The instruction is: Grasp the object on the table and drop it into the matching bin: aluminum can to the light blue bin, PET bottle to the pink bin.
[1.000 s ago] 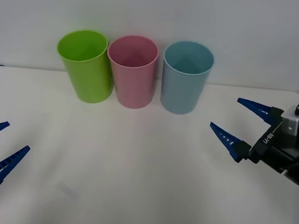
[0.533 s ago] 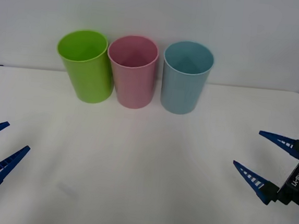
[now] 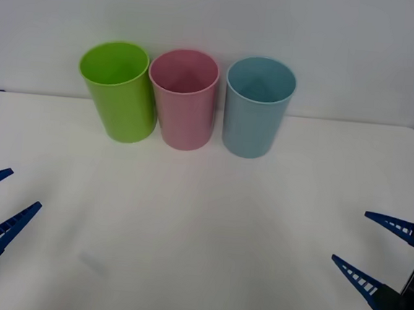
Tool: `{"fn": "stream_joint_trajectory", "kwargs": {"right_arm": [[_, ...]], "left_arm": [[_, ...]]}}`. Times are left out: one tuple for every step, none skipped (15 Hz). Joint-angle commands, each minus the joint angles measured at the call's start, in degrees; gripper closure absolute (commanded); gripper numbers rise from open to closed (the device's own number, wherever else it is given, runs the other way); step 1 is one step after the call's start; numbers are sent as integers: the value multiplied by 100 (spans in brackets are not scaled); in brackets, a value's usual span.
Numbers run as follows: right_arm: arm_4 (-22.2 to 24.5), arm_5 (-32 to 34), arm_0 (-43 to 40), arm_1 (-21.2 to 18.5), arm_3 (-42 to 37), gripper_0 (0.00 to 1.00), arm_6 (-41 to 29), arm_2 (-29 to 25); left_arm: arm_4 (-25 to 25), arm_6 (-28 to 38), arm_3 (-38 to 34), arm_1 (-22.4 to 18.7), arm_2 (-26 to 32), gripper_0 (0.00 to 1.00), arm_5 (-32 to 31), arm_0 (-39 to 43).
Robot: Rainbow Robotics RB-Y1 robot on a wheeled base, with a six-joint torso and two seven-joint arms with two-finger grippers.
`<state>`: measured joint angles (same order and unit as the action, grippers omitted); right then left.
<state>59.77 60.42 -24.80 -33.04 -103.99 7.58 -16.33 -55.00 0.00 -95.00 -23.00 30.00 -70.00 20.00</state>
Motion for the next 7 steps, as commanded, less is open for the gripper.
{"fn": "stream_joint_trajectory", "kwargs": {"right_arm": [[87,31,-148,8,2,0,-2,-28],[175,40,-165,17,2,0,-28,-28],[175,40,-165,17,2,0,-28,-28],[175,40,-165,17,2,0,-28,-28],[175,40,-165,17,2,0,-28,-28],[175,40,-165,17,2,0,-28,-28],[175,40,-165,17,2,0,-28,-28]], "left_arm": [[0,0,0,0,0,0,0,0],[0,0,0,0,0,0,0,0],[0,0,0,0,0,0,0,0],[0,0,0,0,0,0,0,0],[0,0,0,0,0,0,0,0],[0,0,0,0,0,0,0,0],[0,0,0,0,0,0,0,0]]}}
